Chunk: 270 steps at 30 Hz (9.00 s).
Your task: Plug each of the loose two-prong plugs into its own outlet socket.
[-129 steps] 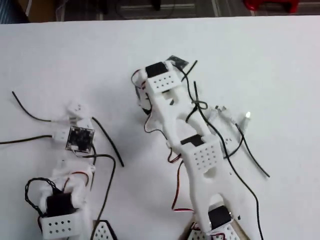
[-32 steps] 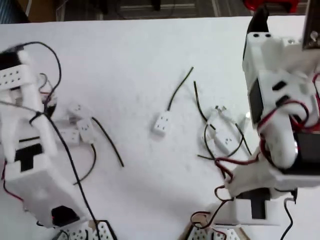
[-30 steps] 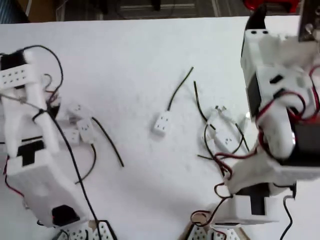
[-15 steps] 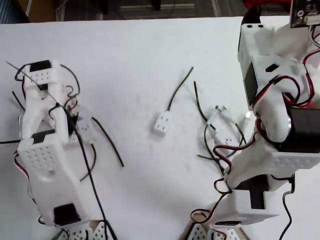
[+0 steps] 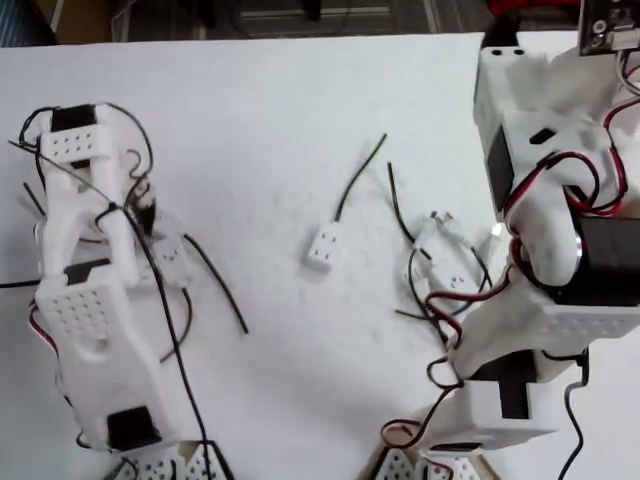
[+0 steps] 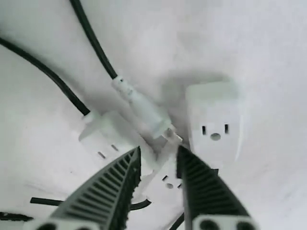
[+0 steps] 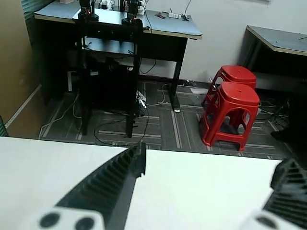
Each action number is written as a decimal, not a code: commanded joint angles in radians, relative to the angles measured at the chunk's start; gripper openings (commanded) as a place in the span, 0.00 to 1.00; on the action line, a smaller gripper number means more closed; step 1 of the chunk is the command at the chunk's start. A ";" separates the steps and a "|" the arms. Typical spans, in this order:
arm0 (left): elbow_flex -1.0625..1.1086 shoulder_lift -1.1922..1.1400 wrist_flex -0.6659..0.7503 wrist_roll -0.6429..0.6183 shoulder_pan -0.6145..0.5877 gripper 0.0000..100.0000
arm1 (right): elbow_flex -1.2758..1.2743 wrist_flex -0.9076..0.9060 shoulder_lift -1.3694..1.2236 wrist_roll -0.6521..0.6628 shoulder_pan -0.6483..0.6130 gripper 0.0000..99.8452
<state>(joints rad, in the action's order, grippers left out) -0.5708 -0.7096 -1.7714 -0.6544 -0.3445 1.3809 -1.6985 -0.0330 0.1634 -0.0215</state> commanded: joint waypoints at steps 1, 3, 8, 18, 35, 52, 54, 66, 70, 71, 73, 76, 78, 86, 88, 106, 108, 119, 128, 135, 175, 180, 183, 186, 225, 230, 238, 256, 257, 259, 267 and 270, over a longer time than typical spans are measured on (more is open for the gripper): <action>0.029 0.076 -0.003 -0.150 -0.004 0.30 | 0.008 0.022 -0.001 0.014 -0.042 0.39; 0.043 0.076 0.000 -0.184 -0.012 0.33 | 0.008 0.019 -0.001 0.014 -0.050 0.39; 0.043 0.087 0.017 -0.229 -0.099 0.32 | 0.008 0.019 -0.002 0.014 -0.053 0.39; 0.055 0.071 0.021 -0.284 -0.147 0.26 | 0.008 0.019 -0.002 0.014 -0.053 0.39; 0.275 0.252 0.094 -0.285 -0.174 0.20 | 0.008 0.022 -0.002 0.014 -0.053 0.39; 0.377 0.252 0.328 -0.285 -0.174 0.20 | 0.006 0.019 -0.002 0.014 -0.053 0.39; 0.379 0.249 0.328 -0.285 -0.166 0.20 | 0.006 0.019 -0.002 0.014 -0.053 0.39; 0.305 0.120 0.279 -0.281 -0.139 0.20 | 0.006 0.019 -0.002 0.014 -0.053 0.39; 0.256 0.119 0.247 -0.279 -0.128 0.10 | 0.006 0.019 -0.002 0.014 -0.053 0.39; 0.249 0.119 0.247 -0.279 -0.127 0.06 | 0.006 0.019 -0.002 0.014 -0.053 0.39; 0.235 0.119 0.247 -0.279 -0.124 0.03 | 0.006 0.021 -0.002 0.014 -0.053 0.39; 0.235 0.119 0.255 -0.278 -0.117 0.04 | 0.006 0.021 -0.002 0.014 -0.050 0.39; 0.235 0.120 0.255 -0.278 -0.116 0.02 | 0.006 0.021 -0.002 0.014 -0.050 0.39; 0.187 0.119 0.198 -0.130 -0.127 0.02 | 0.006 0.019 -0.002 0.014 -0.047 0.39; 0.189 0.119 0.190 -0.132 -0.124 0.02 | 0.006 0.019 -0.002 0.014 -0.047 0.39; 0.086 0.122 0.084 -0.107 -0.071 0.02 | 0.006 0.019 -0.002 0.014 -0.051 0.39; 0.071 0.119 0.084 -0.107 -0.091 0.02 | 0.006 0.019 -0.002 0.014 -0.051 0.39; 0.014 0.120 0.008 0.032 -0.047 0.03 | 0.006 0.016 -0.002 0.014 -0.051 0.39; 0.005 0.119 -0.014 -0.140 -0.059 0.26 | 0.006 0.016 -0.002 0.014 -0.053 0.39; 0.091 0.119 -0.009 -0.431 -0.028 0.22 | 0.006 0.016 -0.002 0.014 -0.053 0.39; 0.068 0.002 0.109 -0.591 -0.085 0.22 | 0.006 0.016 -0.002 0.014 -0.053 0.39; 0.081 -0.061 0.176 -0.591 -0.085 0.22 | 0.006 0.016 -0.002 0.014 -0.053 0.39; 0.081 -0.097 0.193 -0.588 -0.082 0.22 | 0.006 0.016 -0.002 0.014 -0.053 0.39; 0.081 -0.105 0.178 -0.586 -0.079 0.22 | 0.006 0.016 -0.002 0.014 -0.053 0.39; -0.875 -0.065 -0.017 -0.436 0.054 0.02 | 0.006 0.018 -0.002 0.014 -0.053 0.39; -1.102 0.064 -0.015 -0.434 0.056 0.02 | 0.006 0.019 -0.002 0.014 -0.053 0.39; -1.102 0.288 -0.014 -0.434 0.050 0.02 | 0.006 0.018 -0.002 0.014 -0.053 0.39; -1.094 0.759 -0.015 -0.381 0.050 0.02 | 0.006 0.001 -0.002 0.012 -0.108 0.39; -1.094 0.777 -0.015 -0.416 0.050 0.02 | 0.006 0.001 -0.002 0.012 -0.124 0.39; -1.091 0.812 -0.017 -0.482 0.050 0.02 | 0.006 -0.007 -0.002 0.012 -0.151 0.39; -1.089 0.849 -0.018 -0.620 0.056 0.02 | 0.005 -0.019 -0.002 0.009 -0.265 0.39; -1.089 0.849 -0.017 -0.621 0.058 0.02 | -0.051 -0.021 0.013 0.006 -0.331 0.39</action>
<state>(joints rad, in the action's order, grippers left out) -1.6602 0.1389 -1.7868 -1.2635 -0.2984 1.3763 -1.7139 -0.0330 0.1711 -0.2777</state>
